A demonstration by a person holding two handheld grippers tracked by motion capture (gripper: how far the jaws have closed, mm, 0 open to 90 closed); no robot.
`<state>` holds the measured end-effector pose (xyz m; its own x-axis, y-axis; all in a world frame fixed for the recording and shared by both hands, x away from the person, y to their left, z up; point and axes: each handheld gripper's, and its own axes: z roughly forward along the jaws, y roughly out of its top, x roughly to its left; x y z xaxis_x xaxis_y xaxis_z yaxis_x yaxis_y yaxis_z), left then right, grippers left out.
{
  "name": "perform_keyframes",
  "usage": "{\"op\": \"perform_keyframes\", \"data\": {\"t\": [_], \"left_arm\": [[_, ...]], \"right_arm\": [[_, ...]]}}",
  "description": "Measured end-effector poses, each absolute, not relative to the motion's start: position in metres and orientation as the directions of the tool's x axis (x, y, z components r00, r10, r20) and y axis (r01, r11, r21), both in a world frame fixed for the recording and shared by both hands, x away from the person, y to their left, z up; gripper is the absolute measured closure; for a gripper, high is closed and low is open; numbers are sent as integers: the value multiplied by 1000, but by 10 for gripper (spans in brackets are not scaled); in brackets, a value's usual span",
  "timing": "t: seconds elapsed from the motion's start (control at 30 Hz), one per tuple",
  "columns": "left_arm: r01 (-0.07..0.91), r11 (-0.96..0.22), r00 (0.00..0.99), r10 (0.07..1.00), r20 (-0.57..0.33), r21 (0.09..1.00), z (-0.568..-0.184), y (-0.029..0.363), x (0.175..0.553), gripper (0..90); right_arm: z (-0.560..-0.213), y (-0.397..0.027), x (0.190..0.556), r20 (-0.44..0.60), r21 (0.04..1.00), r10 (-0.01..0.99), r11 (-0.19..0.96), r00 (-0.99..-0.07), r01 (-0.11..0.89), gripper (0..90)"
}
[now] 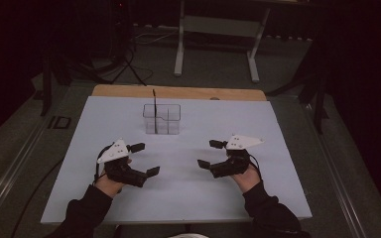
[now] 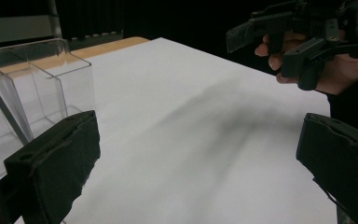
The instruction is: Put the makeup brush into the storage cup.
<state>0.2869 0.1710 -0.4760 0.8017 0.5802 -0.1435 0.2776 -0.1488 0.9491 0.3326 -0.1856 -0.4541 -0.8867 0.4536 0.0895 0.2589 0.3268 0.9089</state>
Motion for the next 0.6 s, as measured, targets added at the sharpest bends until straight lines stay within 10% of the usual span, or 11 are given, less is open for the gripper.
{"op": "perform_keyframes", "data": {"t": [0.6], "left_arm": [[274, -150, 768, 628, -123, 950, -496, 180, 288, 2]], "right_arm": [[-459, -189, 335, 99, 911, 442, 321, -892, 260, 142]]}}
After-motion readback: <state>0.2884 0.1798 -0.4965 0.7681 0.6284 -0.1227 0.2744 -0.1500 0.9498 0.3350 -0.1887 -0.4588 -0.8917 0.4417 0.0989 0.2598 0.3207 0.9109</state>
